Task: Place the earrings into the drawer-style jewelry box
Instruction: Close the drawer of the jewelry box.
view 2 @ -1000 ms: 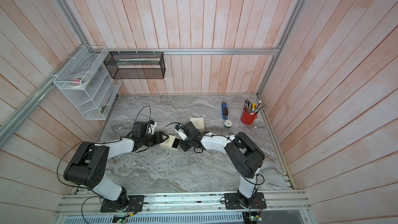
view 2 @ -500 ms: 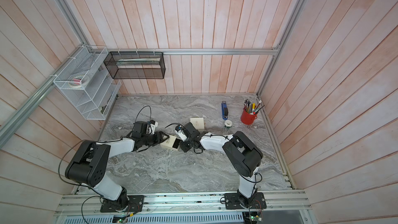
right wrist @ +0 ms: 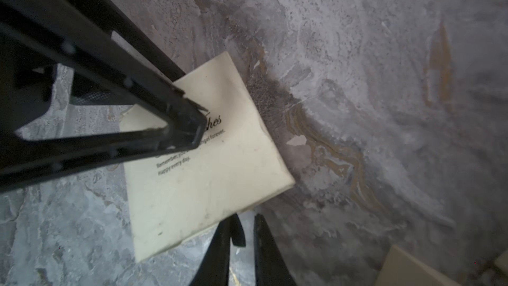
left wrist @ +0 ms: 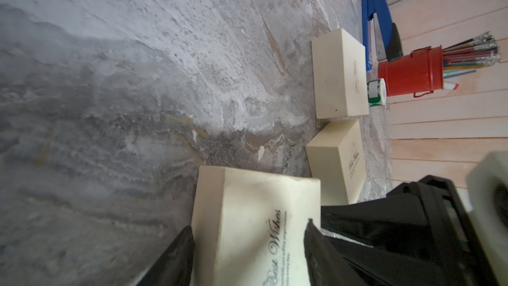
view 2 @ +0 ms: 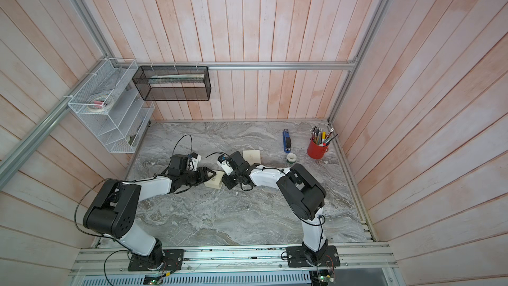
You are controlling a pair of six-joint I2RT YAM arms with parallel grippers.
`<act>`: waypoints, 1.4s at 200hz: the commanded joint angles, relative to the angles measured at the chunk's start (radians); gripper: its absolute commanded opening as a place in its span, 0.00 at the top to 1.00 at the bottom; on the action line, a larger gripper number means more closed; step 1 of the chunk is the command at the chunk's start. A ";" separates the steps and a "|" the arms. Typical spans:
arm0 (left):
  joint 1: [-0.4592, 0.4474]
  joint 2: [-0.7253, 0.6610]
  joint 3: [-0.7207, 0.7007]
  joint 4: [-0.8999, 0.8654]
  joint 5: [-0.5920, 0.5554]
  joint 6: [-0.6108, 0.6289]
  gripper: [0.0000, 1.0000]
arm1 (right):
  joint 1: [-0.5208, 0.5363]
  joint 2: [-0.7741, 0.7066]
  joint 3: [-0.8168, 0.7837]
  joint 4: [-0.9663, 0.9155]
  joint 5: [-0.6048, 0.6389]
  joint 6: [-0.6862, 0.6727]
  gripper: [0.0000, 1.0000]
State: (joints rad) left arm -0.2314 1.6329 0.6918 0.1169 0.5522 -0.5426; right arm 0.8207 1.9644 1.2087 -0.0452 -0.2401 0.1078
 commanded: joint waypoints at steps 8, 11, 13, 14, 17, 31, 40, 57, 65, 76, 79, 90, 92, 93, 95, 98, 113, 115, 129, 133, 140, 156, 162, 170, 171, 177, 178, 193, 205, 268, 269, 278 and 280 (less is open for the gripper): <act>0.012 -0.004 0.000 -0.013 -0.015 0.004 0.36 | 0.001 0.052 0.069 0.028 -0.033 0.007 0.81; 0.014 -0.006 -0.001 -0.015 -0.020 0.004 0.36 | 0.000 0.056 0.075 0.028 -0.034 0.008 0.81; 0.015 -0.006 0.000 -0.018 -0.023 0.005 0.36 | 0.001 0.058 0.078 0.028 -0.036 0.007 0.81; 0.016 -0.008 0.000 -0.019 -0.025 0.005 0.36 | 0.001 0.060 0.080 0.028 -0.038 0.007 0.81; 0.018 -0.011 0.000 -0.022 -0.029 0.006 0.36 | 0.001 0.064 0.086 0.028 -0.039 0.007 0.81; 0.034 -0.026 0.002 -0.038 -0.048 0.008 0.36 | 0.001 0.086 0.113 0.027 -0.055 0.006 0.81; 0.047 -0.033 0.004 -0.048 -0.059 0.012 0.36 | 0.003 0.103 0.136 0.023 -0.067 0.005 0.81; 0.075 -0.039 0.013 -0.069 -0.074 0.021 0.36 | 0.008 0.139 0.188 0.009 -0.076 0.000 0.81; 0.089 -0.039 0.019 -0.080 -0.083 0.028 0.36 | 0.011 0.158 0.217 0.000 -0.074 -0.004 0.81; 0.105 -0.038 0.036 -0.109 -0.105 0.041 0.36 | 0.017 0.185 0.258 -0.014 -0.076 -0.009 0.81; 0.110 -0.038 0.039 -0.116 -0.113 0.045 0.36 | 0.017 0.194 0.270 -0.018 -0.076 -0.011 0.81; 0.128 -0.035 0.050 -0.129 -0.129 0.055 0.36 | 0.021 0.223 0.315 -0.034 -0.078 -0.013 0.81; 0.132 -0.034 0.051 -0.132 -0.131 0.056 0.36 | 0.021 0.230 0.324 -0.037 -0.079 -0.014 0.81; 0.133 -0.033 0.052 -0.133 -0.132 0.058 0.36 | 0.021 0.233 0.327 -0.038 -0.079 -0.015 0.81; 0.137 -0.031 0.055 -0.136 -0.136 0.059 0.36 | 0.023 0.237 0.333 -0.038 -0.080 -0.015 0.81; 0.142 -0.028 0.059 -0.141 -0.139 0.061 0.36 | 0.022 0.245 0.346 -0.042 -0.081 -0.015 0.81; 0.168 -0.008 0.080 -0.161 -0.154 0.069 0.36 | 0.025 0.284 0.404 -0.058 -0.088 -0.016 0.81; 0.171 -0.006 0.081 -0.161 -0.155 0.070 0.36 | 0.026 0.287 0.410 -0.060 -0.089 -0.017 0.81; 0.197 0.002 0.086 -0.157 -0.158 0.067 0.36 | 0.029 0.321 0.457 -0.074 -0.096 -0.020 0.81; 0.204 0.005 0.088 -0.157 -0.160 0.065 0.36 | 0.031 0.329 0.470 -0.078 -0.098 -0.020 0.81; 0.215 0.008 0.091 -0.157 -0.161 0.064 0.36 | 0.034 0.344 0.493 -0.086 -0.103 -0.022 0.81; 0.237 0.021 0.095 -0.151 -0.151 0.061 0.36 | 0.041 0.372 0.537 -0.107 -0.111 -0.026 0.81; 0.242 0.027 0.098 -0.148 -0.143 0.061 0.36 | 0.042 0.379 0.546 -0.112 -0.113 -0.027 0.81; 0.247 0.034 0.100 -0.146 -0.133 0.061 0.36 | 0.045 0.383 0.552 -0.115 -0.111 -0.030 0.81; 0.247 0.034 0.100 -0.145 -0.132 0.060 0.36 | 0.046 0.383 0.552 -0.115 -0.110 -0.030 0.81; 0.248 0.038 0.103 -0.142 -0.126 0.061 0.36 | 0.047 0.384 0.553 -0.115 -0.108 -0.028 0.81; 0.248 0.039 0.103 -0.142 -0.126 0.061 0.36 | 0.047 0.383 0.553 -0.115 -0.108 -0.028 0.81; 0.248 0.045 0.105 -0.135 -0.116 0.062 0.35 | 0.047 0.372 0.545 -0.114 -0.088 -0.028 0.81; 0.248 0.048 0.109 -0.127 -0.107 0.062 0.34 | 0.046 0.349 0.528 -0.108 -0.056 -0.028 0.81; 0.240 0.095 0.135 -0.005 0.069 -0.003 0.35 | 0.012 0.248 0.421 -0.049 -0.036 0.014 0.81; 0.239 0.098 0.135 -0.003 0.072 -0.005 0.34 | 0.012 0.246 0.420 -0.048 -0.035 0.015 0.81; 0.233 0.115 0.141 0.015 0.093 -0.017 0.34 | 0.004 0.240 0.402 -0.040 -0.032 0.024 0.81; 0.232 0.120 0.143 0.017 0.095 -0.019 0.34 | 0.002 0.239 0.399 -0.039 -0.033 0.025 0.81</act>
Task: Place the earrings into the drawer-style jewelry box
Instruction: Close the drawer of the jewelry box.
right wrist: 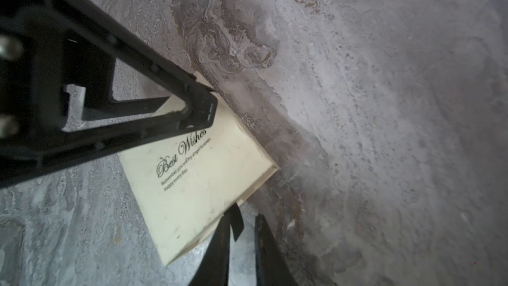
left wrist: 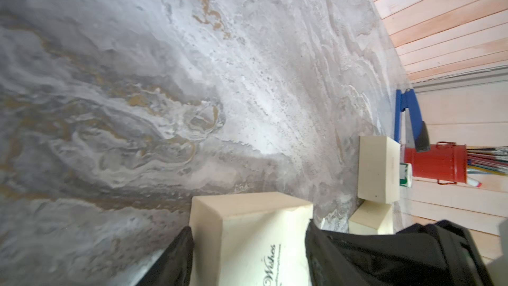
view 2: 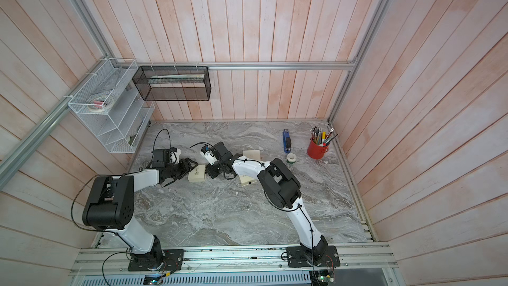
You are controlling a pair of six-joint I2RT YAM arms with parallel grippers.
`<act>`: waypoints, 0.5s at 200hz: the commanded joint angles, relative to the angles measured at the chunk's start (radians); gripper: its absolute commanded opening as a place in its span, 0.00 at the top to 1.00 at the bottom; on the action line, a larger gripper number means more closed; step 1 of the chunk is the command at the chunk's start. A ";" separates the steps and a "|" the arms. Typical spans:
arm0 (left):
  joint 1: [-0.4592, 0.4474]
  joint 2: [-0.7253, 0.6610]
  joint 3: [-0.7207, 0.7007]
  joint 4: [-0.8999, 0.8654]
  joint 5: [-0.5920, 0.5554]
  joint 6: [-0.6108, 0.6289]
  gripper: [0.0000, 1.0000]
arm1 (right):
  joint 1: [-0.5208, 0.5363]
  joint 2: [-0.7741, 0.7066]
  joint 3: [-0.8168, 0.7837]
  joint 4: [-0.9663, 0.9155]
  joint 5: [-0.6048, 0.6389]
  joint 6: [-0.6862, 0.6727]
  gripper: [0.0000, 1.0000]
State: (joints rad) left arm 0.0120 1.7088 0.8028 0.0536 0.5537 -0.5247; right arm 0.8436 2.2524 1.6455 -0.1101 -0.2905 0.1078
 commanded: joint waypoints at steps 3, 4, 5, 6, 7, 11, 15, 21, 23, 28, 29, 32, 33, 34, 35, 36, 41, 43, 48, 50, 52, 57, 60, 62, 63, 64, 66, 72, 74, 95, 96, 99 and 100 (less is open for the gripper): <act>-0.013 0.049 0.035 0.085 0.098 -0.041 0.35 | -0.024 -0.051 -0.044 0.027 0.016 0.028 0.81; -0.015 0.051 0.036 0.086 0.098 -0.042 0.34 | -0.025 -0.051 -0.045 0.028 0.016 0.028 0.81; -0.017 0.053 0.037 0.087 0.098 -0.042 0.35 | -0.025 -0.052 -0.045 0.028 0.014 0.029 0.81; -0.017 0.055 0.038 0.089 0.099 -0.043 0.35 | -0.026 -0.052 -0.048 0.030 0.014 0.030 0.81; -0.018 0.056 0.039 0.089 0.099 -0.045 0.35 | -0.027 -0.052 -0.050 0.030 0.014 0.031 0.81; -0.021 0.063 0.043 0.093 0.101 -0.047 0.35 | -0.030 -0.055 -0.056 0.033 0.013 0.033 0.81; -0.026 0.070 0.047 0.095 0.102 -0.050 0.35 | -0.033 -0.058 -0.062 0.037 0.013 0.035 0.81; -0.031 0.081 0.054 0.099 0.101 -0.052 0.35 | -0.036 -0.061 -0.070 0.040 0.015 0.038 0.81; -0.033 0.082 0.056 0.099 0.101 -0.053 0.34 | -0.038 -0.063 -0.073 0.042 0.015 0.038 0.81; -0.037 0.091 0.061 0.102 0.103 -0.056 0.34 | -0.040 -0.065 -0.078 0.042 0.016 0.038 0.81; -0.038 0.093 0.062 0.103 0.104 -0.056 0.34 | -0.041 -0.066 -0.079 0.042 0.017 0.038 0.81; -0.039 0.096 0.066 0.104 0.104 -0.058 0.34 | -0.042 -0.067 -0.082 0.042 0.017 0.038 0.81; -0.039 0.097 0.066 0.104 0.103 -0.058 0.34 | -0.042 -0.068 -0.082 0.042 0.019 0.038 0.81; -0.040 0.098 0.067 0.104 0.103 -0.058 0.34 | -0.043 -0.068 -0.081 0.042 0.020 0.038 0.81; -0.041 0.100 0.068 0.105 0.103 -0.058 0.34 | -0.044 -0.069 -0.082 0.042 0.020 0.038 0.81; -0.042 0.101 0.069 0.105 0.102 -0.058 0.34 | -0.044 -0.069 -0.083 0.042 0.021 0.038 0.81; -0.044 0.107 0.073 0.107 0.101 -0.060 0.35 | -0.046 -0.072 -0.087 0.044 0.025 0.039 0.81; -0.044 0.108 0.075 0.106 0.100 -0.061 0.35 | -0.047 -0.074 -0.088 0.044 0.028 0.038 0.81; -0.045 0.113 0.080 0.103 0.097 -0.061 0.34 | -0.049 -0.079 -0.095 0.045 0.030 0.038 0.81; -0.046 0.115 0.083 0.103 0.096 -0.061 0.35 | -0.051 -0.081 -0.095 0.044 0.033 0.038 0.81; -0.048 0.115 0.085 0.101 0.093 -0.060 0.35 | -0.053 -0.084 -0.098 0.045 0.034 0.038 0.81; -0.047 0.117 0.090 0.097 0.088 -0.059 0.35 | -0.055 -0.092 -0.105 0.045 0.038 0.035 0.81; -0.048 0.118 0.093 0.093 0.083 -0.057 0.35 | -0.057 -0.099 -0.108 0.046 0.041 0.034 0.81; -0.047 0.117 0.096 0.089 0.080 -0.055 0.35 | -0.059 -0.105 -0.111 0.046 0.044 0.033 0.81; -0.047 0.117 0.098 0.087 0.078 -0.054 0.34 | -0.060 -0.107 -0.114 0.046 0.046 0.033 0.81; -0.047 0.116 0.098 0.085 0.075 -0.053 0.35 | -0.061 -0.108 -0.116 0.046 0.046 0.033 0.81; -0.047 0.114 0.101 0.083 0.070 -0.051 0.34 | -0.061 -0.114 -0.118 0.048 0.049 0.032 0.81; -0.048 0.108 0.108 0.065 0.048 -0.041 0.34 | -0.065 -0.132 -0.132 0.051 0.060 0.032 0.81; -0.048 0.106 0.110 0.059 0.041 -0.036 0.34 | -0.066 -0.140 -0.137 0.052 0.065 0.031 0.81; -0.048 0.042 0.123 -0.013 -0.061 0.007 0.32 | -0.075 -0.228 -0.205 0.069 0.134 0.030 0.77; -0.048 0.039 0.123 -0.017 -0.066 0.009 0.32 | -0.076 -0.232 -0.210 0.070 0.136 0.031 0.77; -0.047 0.025 0.123 -0.025 -0.076 0.015 0.32 | -0.079 -0.247 -0.223 0.073 0.145 0.032 0.75; -0.048 0.022 0.123 -0.028 -0.080 0.017 0.31 | -0.080 -0.251 -0.227 0.074 0.148 0.033 0.75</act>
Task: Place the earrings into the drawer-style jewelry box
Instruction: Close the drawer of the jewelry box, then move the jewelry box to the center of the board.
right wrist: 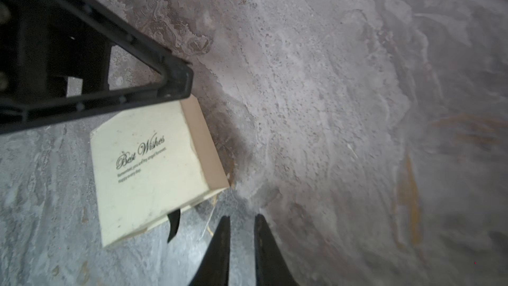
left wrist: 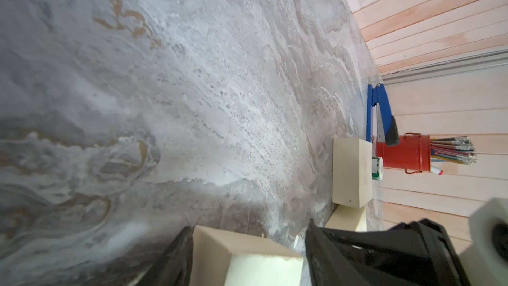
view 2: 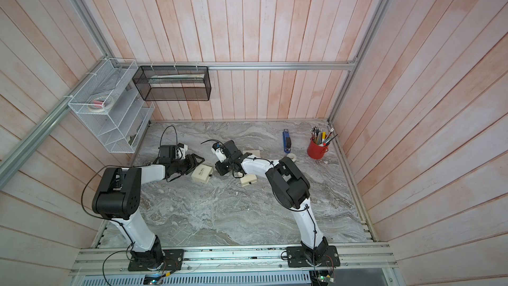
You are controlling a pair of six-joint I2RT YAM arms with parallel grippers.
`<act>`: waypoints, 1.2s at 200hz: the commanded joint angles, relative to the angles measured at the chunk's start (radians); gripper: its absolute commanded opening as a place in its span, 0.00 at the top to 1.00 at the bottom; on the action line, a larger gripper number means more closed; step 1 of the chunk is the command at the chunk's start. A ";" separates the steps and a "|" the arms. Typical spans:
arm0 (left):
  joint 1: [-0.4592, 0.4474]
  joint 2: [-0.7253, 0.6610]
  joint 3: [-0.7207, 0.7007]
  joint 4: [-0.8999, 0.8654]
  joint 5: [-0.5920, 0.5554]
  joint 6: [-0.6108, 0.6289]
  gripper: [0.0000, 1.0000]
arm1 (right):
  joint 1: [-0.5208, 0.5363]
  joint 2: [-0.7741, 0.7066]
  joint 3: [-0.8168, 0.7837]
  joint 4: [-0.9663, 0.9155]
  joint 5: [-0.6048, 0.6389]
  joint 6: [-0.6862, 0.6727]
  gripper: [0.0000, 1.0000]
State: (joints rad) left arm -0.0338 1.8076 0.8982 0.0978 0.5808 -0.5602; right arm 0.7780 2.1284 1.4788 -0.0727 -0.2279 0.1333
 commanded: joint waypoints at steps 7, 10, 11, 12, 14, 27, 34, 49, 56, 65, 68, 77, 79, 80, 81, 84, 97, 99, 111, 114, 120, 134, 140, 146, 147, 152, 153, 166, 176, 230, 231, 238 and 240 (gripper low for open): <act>-0.006 -0.109 0.026 -0.088 -0.134 0.064 0.30 | -0.022 -0.160 -0.094 0.045 0.101 0.018 0.73; -0.008 -0.125 0.023 -0.095 -0.146 0.070 0.30 | -0.026 -0.175 -0.108 0.049 0.107 0.024 0.73; -0.009 -0.129 0.023 -0.097 -0.150 0.072 0.30 | -0.027 -0.180 -0.114 0.050 0.108 0.026 0.72; -0.010 -0.132 0.022 -0.099 -0.154 0.074 0.29 | -0.028 -0.185 -0.120 0.052 0.110 0.028 0.72; -0.013 -0.142 0.022 -0.105 -0.162 0.077 0.29 | -0.031 -0.194 -0.130 0.054 0.113 0.032 0.71; -0.047 -0.197 0.019 -0.138 -0.209 0.101 0.27 | -0.052 -0.257 -0.208 0.072 0.135 0.064 0.65; -0.078 -0.221 0.016 -0.152 -0.232 0.113 0.27 | -0.066 -0.292 -0.249 0.080 0.149 0.083 0.63; -0.148 -0.257 0.013 -0.165 -0.265 0.128 0.25 | -0.095 -0.357 -0.337 0.088 0.172 0.127 0.57; -0.187 -0.265 0.009 -0.162 -0.274 0.128 0.23 | -0.113 -0.386 -0.372 0.089 0.175 0.151 0.53; -0.230 -0.272 0.004 -0.147 -0.283 0.119 0.21 | -0.137 -0.417 -0.418 0.091 0.165 0.178 0.46; -0.249 -0.272 0.004 -0.141 -0.284 0.116 0.20 | -0.145 -0.426 -0.430 0.091 0.159 0.187 0.44; -0.298 -0.268 0.004 -0.125 -0.294 0.108 0.17 | -0.172 -0.446 -0.467 0.093 0.133 0.210 0.39; -0.308 -0.267 0.006 -0.122 -0.297 0.106 0.17 | -0.177 -0.449 -0.474 0.095 0.126 0.215 0.38; -0.313 -0.266 0.007 -0.120 -0.298 0.104 0.17 | -0.179 -0.451 -0.476 0.095 0.123 0.217 0.38; -0.318 -0.265 0.007 -0.118 -0.299 0.103 0.16 | -0.183 -0.453 -0.480 0.095 0.120 0.220 0.37; -0.334 -0.261 0.009 -0.111 -0.302 0.101 0.15 | -0.190 -0.458 -0.489 0.097 0.108 0.225 0.36; -0.394 -0.242 0.021 -0.094 -0.319 0.094 0.12 | -0.223 -0.462 -0.519 0.110 0.047 0.244 0.30; -0.401 -0.238 0.024 -0.092 -0.322 0.093 0.11 | -0.227 -0.461 -0.522 0.111 0.038 0.248 0.30; -0.434 -0.213 0.033 -0.074 -0.330 0.085 0.08 | -0.243 -0.444 -0.529 0.111 -0.007 0.254 0.28; -0.439 -0.211 0.033 -0.064 -0.328 0.080 0.07 | -0.246 -0.439 -0.528 0.110 -0.018 0.253 0.27; -0.449 -0.199 0.034 -0.052 -0.322 0.072 0.04 | -0.251 -0.425 -0.521 0.100 -0.032 0.251 0.27; -0.457 -0.180 0.032 -0.031 -0.310 0.058 0.00 | -0.253 -0.397 -0.510 0.081 -0.019 0.255 0.27; -0.460 -0.174 0.030 -0.025 -0.306 0.053 0.00 | -0.254 -0.388 -0.505 0.074 -0.004 0.261 0.27; -0.460 -0.172 0.028 -0.020 -0.306 0.049 0.00 | -0.256 -0.383 -0.505 0.072 0.007 0.265 0.27; -0.460 -0.172 0.027 -0.019 -0.305 0.048 0.00 | -0.257 -0.381 -0.504 0.072 0.008 0.266 0.27; -0.460 -0.172 0.024 -0.017 -0.306 0.046 0.00 | -0.259 -0.376 -0.501 0.070 0.013 0.267 0.28; -0.460 -0.172 0.024 -0.017 -0.307 0.046 0.00 | -0.258 -0.375 -0.502 0.069 0.013 0.267 0.28; -0.459 -0.179 0.017 -0.018 -0.318 0.045 0.00 | -0.261 -0.357 -0.490 0.064 0.007 0.259 0.29; -0.459 -0.188 0.013 -0.025 -0.327 0.049 0.00 | -0.261 -0.340 -0.481 0.059 -0.010 0.250 0.30; -0.442 -0.255 -0.057 -0.018 -0.354 0.044 0.00 | -0.249 -0.273 -0.444 0.049 -0.107 0.196 0.39; -0.441 -0.257 -0.059 -0.016 -0.353 0.044 0.00 | -0.248 -0.273 -0.444 0.049 -0.107 0.195 0.40; -0.437 -0.262 -0.068 -0.011 -0.349 0.039 0.00 | -0.242 -0.270 -0.440 0.050 -0.109 0.186 0.43; -0.435 -0.264 -0.070 -0.010 -0.346 0.038 0.00 | -0.240 -0.268 -0.439 0.050 -0.110 0.182 0.44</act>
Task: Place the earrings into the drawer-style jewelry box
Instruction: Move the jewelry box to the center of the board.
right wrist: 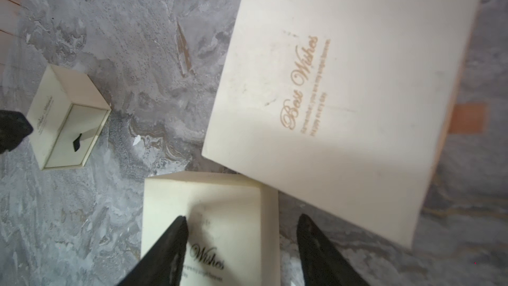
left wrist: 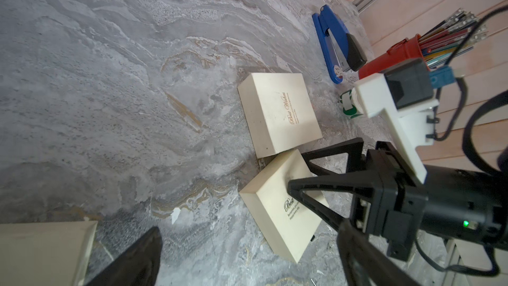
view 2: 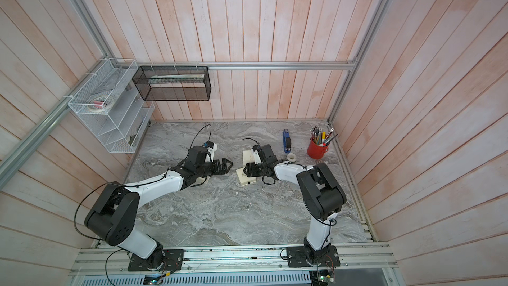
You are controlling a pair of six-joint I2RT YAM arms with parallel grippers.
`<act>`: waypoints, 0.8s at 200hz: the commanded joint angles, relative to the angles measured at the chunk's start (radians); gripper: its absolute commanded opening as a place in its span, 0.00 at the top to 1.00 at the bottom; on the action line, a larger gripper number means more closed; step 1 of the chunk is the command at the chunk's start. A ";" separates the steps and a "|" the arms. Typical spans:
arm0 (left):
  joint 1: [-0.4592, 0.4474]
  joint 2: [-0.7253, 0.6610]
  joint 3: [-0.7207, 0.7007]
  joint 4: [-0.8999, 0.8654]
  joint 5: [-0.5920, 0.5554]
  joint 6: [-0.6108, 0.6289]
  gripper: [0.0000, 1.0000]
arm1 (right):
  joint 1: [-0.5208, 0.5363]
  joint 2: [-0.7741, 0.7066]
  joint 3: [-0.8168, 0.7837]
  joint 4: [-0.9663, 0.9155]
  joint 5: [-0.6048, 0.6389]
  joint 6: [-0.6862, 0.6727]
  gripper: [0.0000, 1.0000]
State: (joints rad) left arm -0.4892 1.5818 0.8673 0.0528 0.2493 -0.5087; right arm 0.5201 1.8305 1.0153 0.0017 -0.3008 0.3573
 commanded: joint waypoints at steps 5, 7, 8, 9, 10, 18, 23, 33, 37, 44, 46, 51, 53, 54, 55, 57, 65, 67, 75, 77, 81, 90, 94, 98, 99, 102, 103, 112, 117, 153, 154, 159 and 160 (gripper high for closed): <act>0.025 -0.041 -0.043 0.036 -0.011 -0.015 0.00 | 0.023 0.034 0.028 -0.025 -0.044 -0.049 0.45; 0.026 -0.041 -0.045 0.036 -0.010 -0.016 0.00 | 0.025 0.035 0.030 -0.025 -0.046 -0.053 0.45; 0.027 -0.042 -0.046 0.036 -0.010 -0.016 0.00 | 0.026 0.037 0.031 -0.026 -0.048 -0.055 0.45; 0.027 -0.043 -0.046 0.036 -0.009 -0.017 0.00 | 0.027 0.037 0.033 -0.025 -0.049 -0.056 0.46; 0.027 -0.043 -0.046 0.035 -0.010 -0.016 0.00 | 0.028 0.038 0.032 -0.025 -0.051 -0.058 0.46; 0.029 -0.050 -0.052 0.033 -0.011 -0.015 0.00 | 0.036 0.046 0.038 -0.025 -0.059 -0.073 0.47; 0.030 -0.053 -0.056 0.032 -0.012 -0.013 0.00 | 0.041 0.051 0.043 -0.025 -0.065 -0.082 0.47; 0.035 -0.061 -0.062 0.026 -0.013 -0.010 0.00 | 0.050 0.063 0.054 -0.030 -0.075 -0.106 0.48; 0.036 -0.066 -0.065 0.023 -0.013 -0.009 0.00 | 0.054 0.069 0.061 -0.034 -0.079 -0.114 0.49; 0.039 -0.073 -0.069 0.018 -0.016 -0.007 0.00 | 0.063 0.077 0.070 -0.039 -0.087 -0.129 0.49; 0.038 -0.076 -0.071 0.017 -0.016 -0.007 0.00 | 0.065 0.079 0.073 -0.041 -0.090 -0.134 0.49; 0.041 -0.081 -0.075 0.013 -0.018 -0.006 0.00 | 0.070 0.083 0.079 -0.040 -0.095 -0.145 0.49; 0.041 -0.084 -0.077 0.011 -0.019 -0.005 0.00 | 0.071 0.085 0.080 -0.040 -0.097 -0.150 0.49; 0.041 -0.086 -0.077 0.010 -0.019 -0.005 0.00 | 0.073 0.086 0.081 -0.041 -0.098 -0.152 0.49; 0.042 -0.088 -0.079 0.009 -0.019 -0.005 0.00 | 0.075 0.086 0.081 -0.040 -0.101 -0.154 0.49; 0.043 -0.090 -0.081 0.008 -0.019 -0.005 0.00 | 0.077 0.089 0.083 -0.040 -0.102 -0.160 0.49; 0.047 -0.099 -0.089 0.003 -0.021 -0.004 0.00 | 0.086 0.096 0.090 -0.041 -0.112 -0.178 0.49; 0.048 -0.102 -0.091 0.003 -0.021 -0.004 0.00 | 0.088 0.098 0.092 -0.041 -0.114 -0.183 0.49; 0.052 -0.111 -0.099 0.000 -0.024 -0.002 0.00 | 0.095 0.108 0.101 -0.047 -0.121 -0.196 0.49; 0.052 -0.113 -0.102 -0.002 -0.026 -0.002 0.00 | 0.096 0.112 0.104 -0.048 -0.125 -0.200 0.50; 0.054 -0.116 -0.104 -0.003 -0.026 -0.002 0.00 | 0.101 0.117 0.110 -0.052 -0.133 -0.208 0.49; 0.062 -0.124 -0.112 -0.005 -0.028 -0.002 0.00 | 0.111 0.131 0.122 -0.055 -0.146 -0.222 0.49; 0.066 -0.128 -0.114 -0.005 -0.027 -0.002 0.00 | 0.116 0.136 0.125 -0.058 -0.149 -0.227 0.49; 0.070 -0.133 -0.119 -0.005 -0.026 -0.003 0.00 | 0.121 0.141 0.131 -0.058 -0.152 -0.235 0.50; 0.070 -0.133 -0.120 -0.005 -0.026 -0.004 0.00 | 0.122 0.141 0.131 -0.057 -0.154 -0.238 0.50; 0.073 -0.138 -0.123 -0.005 -0.026 -0.005 0.00 | 0.126 0.146 0.134 -0.059 -0.157 -0.244 0.49; 0.074 -0.139 -0.124 -0.006 -0.025 -0.005 0.00 | 0.128 0.147 0.135 -0.060 -0.157 -0.247 0.50; 0.081 -0.150 -0.132 -0.005 -0.025 -0.006 0.00 | 0.140 0.158 0.148 -0.064 -0.167 -0.263 0.49; 0.084 -0.157 -0.138 -0.006 -0.026 -0.007 0.00 | 0.146 0.164 0.153 -0.063 -0.173 -0.272 0.49; 0.094 -0.206 -0.172 -0.030 -0.036 -0.014 0.01 | 0.184 0.204 0.192 -0.076 -0.238 -0.334 0.49; 0.093 -0.207 -0.174 -0.030 -0.036 -0.014 0.01 | 0.185 0.204 0.194 -0.076 -0.240 -0.335 0.49; 0.095 -0.215 -0.182 -0.030 -0.037 -0.016 0.02 | 0.190 0.210 0.198 -0.078 -0.249 -0.342 0.49; 0.095 -0.217 -0.184 -0.030 -0.038 -0.017 0.02 | 0.191 0.210 0.199 -0.077 -0.252 -0.343 0.49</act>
State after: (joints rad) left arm -0.3996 1.4086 0.7174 0.0391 0.2268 -0.5201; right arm 0.6842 1.9926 1.1950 -0.0029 -0.4992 0.0875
